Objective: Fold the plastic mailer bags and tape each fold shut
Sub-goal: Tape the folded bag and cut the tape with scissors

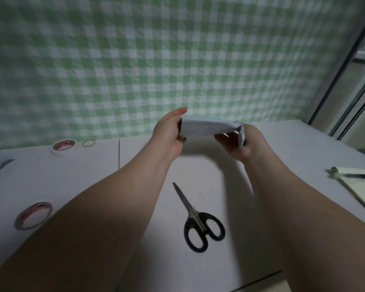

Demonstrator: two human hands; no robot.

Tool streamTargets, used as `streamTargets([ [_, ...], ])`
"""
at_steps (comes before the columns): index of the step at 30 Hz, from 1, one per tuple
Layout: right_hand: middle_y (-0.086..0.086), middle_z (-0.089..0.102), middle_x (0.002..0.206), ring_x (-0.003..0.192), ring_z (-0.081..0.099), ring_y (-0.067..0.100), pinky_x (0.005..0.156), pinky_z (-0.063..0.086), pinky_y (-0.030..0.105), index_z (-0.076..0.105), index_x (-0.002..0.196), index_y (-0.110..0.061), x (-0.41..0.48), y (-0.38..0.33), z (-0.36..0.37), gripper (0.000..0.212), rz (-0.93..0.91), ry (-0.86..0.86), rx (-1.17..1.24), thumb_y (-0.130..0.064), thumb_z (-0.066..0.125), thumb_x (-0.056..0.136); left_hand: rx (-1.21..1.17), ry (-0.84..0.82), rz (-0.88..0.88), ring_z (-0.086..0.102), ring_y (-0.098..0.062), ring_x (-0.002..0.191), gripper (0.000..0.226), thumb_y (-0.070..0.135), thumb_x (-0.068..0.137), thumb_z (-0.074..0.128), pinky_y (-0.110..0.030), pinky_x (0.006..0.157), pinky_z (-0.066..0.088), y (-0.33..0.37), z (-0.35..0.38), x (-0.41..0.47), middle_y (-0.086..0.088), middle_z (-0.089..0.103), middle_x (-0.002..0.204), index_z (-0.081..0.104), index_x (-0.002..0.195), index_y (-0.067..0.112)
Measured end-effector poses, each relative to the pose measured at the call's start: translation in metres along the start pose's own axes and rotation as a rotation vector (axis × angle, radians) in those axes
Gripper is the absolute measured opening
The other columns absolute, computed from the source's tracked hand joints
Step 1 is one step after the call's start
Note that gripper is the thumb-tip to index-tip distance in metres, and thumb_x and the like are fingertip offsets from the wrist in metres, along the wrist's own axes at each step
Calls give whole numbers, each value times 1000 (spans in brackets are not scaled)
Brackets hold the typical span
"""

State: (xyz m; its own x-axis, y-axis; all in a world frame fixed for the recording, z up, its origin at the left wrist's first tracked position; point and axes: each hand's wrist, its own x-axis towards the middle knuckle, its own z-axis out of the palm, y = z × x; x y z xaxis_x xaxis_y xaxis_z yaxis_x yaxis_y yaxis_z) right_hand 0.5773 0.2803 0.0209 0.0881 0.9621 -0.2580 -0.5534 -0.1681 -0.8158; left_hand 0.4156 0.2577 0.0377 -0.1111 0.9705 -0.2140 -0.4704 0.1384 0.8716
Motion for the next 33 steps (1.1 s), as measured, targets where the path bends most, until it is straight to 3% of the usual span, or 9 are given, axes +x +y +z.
streamTargets([
  [8, 7, 58, 91, 74, 61, 18, 58, 56, 24, 54, 92, -10, 49, -16, -31, 10, 2, 45, -167, -19, 50, 95, 88, -69, -1, 55, -17, 72, 26, -3, 88, 45, -27, 65, 48, -38, 22, 47, -8, 61, 86, 66, 84, 14],
  [12, 5, 58, 89, 68, 58, 14, 48, 50, 17, 53, 93, -11, 51, -18, -48, 3, 33, 135, -473, -14, 54, 94, 335, -118, -143, 59, -24, 100, 13, 4, 84, 60, -35, 84, 54, -49, 12, 55, -10, 58, 125, 70, 83, 12],
  [14, 8, 59, 95, 72, 58, 17, 57, 51, 21, 59, 101, -9, 53, -27, -56, 15, 4, 233, -818, -15, 63, 87, 377, -159, -212, 61, -27, 105, 19, 2, 83, 63, -40, 81, 57, -47, 8, 50, -13, 51, 137, 69, 99, 9],
  [16, 11, 63, 90, 76, 58, 24, 66, 48, 28, 65, 94, -4, 51, -36, -61, 26, -54, 336, -1357, -23, 73, 78, 370, -194, -285, 68, -29, 93, 42, 1, 85, 61, -39, 65, 60, -45, 6, 41, -17, 62, 122, 54, 127, 4],
  [18, 12, 65, 91, 78, 57, 27, 66, 41, 27, 64, 89, -4, 38, -38, -52, 25, -115, 348, -1719, -25, 70, 78, 431, -208, -289, 70, -25, 78, 38, 1, 89, 57, -35, 56, 60, -43, 6, 27, -15, 68, 103, 52, 127, 0],
  [21, 16, 60, 111, 98, 56, 33, 73, 42, 29, 57, 106, -6, 23, -30, -47, 24, -232, 323, -1755, -11, 59, 82, 620, -197, -213, 62, -16, 73, 27, -11, 87, 54, -23, 51, 57, -45, 11, 8, -11, 61, 99, 61, 110, 0],
  [23, 16, 56, 111, 96, 52, 33, 74, 42, 32, 52, 109, -9, 14, -23, -48, 26, -311, 322, -1719, -3, 49, 84, 742, -161, -140, 59, -17, 76, 28, -15, 83, 54, -27, 64, 59, -49, 14, 4, -8, 56, 97, 64, 99, 6],
  [27, 11, 57, 119, 103, 54, 28, 82, 43, 30, 61, 114, -16, 11, -15, -54, 36, -337, 343, -1738, -2, 43, 86, 764, -156, -18, 56, -27, 110, 69, -15, 78, 60, -40, 90, 54, -53, 16, 4, -6, 37, 145, 43, 140, 11],
  [33, 7, 54, 128, 115, 53, 27, 81, 39, 28, 60, 125, -21, 22, -15, -72, 39, -240, 417, -1833, -10, 47, 89, 703, -242, -66, 57, -28, 106, 44, -17, 81, 55, -39, 92, 52, -65, 35, 10, -6, 50, 114, 55, 117, 9],
])
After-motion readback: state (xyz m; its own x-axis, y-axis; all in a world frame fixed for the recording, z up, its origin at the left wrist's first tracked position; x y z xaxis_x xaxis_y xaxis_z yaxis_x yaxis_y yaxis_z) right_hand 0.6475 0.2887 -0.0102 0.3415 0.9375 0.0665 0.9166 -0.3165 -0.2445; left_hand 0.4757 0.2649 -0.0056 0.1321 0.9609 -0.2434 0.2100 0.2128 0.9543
